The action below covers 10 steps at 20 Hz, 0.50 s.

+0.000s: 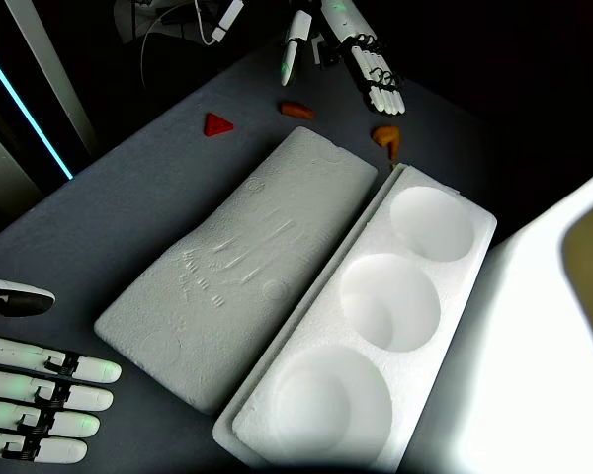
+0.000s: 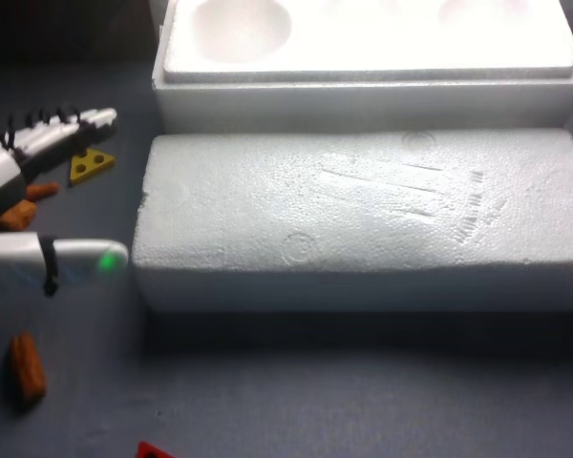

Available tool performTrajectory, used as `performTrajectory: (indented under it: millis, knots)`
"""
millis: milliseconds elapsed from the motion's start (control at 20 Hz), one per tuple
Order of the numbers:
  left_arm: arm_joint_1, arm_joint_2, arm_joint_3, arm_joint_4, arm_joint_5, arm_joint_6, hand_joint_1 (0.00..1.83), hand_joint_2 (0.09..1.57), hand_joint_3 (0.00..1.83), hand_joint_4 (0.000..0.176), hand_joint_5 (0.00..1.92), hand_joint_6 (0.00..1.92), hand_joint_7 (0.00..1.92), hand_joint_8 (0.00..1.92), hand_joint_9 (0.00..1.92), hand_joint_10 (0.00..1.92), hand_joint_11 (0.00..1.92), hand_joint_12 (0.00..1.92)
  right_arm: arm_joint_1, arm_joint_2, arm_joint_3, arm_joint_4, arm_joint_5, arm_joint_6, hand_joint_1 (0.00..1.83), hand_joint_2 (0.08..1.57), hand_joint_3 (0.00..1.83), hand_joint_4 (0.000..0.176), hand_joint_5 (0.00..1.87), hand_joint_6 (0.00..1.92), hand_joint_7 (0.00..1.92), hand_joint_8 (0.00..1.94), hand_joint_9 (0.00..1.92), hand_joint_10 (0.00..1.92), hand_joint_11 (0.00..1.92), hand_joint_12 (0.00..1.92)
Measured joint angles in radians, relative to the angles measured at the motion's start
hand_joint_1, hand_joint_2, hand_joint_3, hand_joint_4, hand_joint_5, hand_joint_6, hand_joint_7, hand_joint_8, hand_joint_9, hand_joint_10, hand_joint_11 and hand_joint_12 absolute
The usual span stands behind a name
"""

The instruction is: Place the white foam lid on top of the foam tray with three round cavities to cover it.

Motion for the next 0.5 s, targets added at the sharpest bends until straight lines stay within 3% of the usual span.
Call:
performTrajectory:
  millis: [500]
  knots:
    - [0.019,-0.06,0.031,-0.022,0.067,0.01,0.54,0.96,0.0,0.0,0.07,0.01,0.0,0.0,0.0,0.0,0.0,0.0,0.001,-0.047,0.034,0.026,-0.063,0.001,0.4,1.21,0.0,0.0,0.0,0.0,0.0,0.0,0.0,0.0,0.0,0.0]
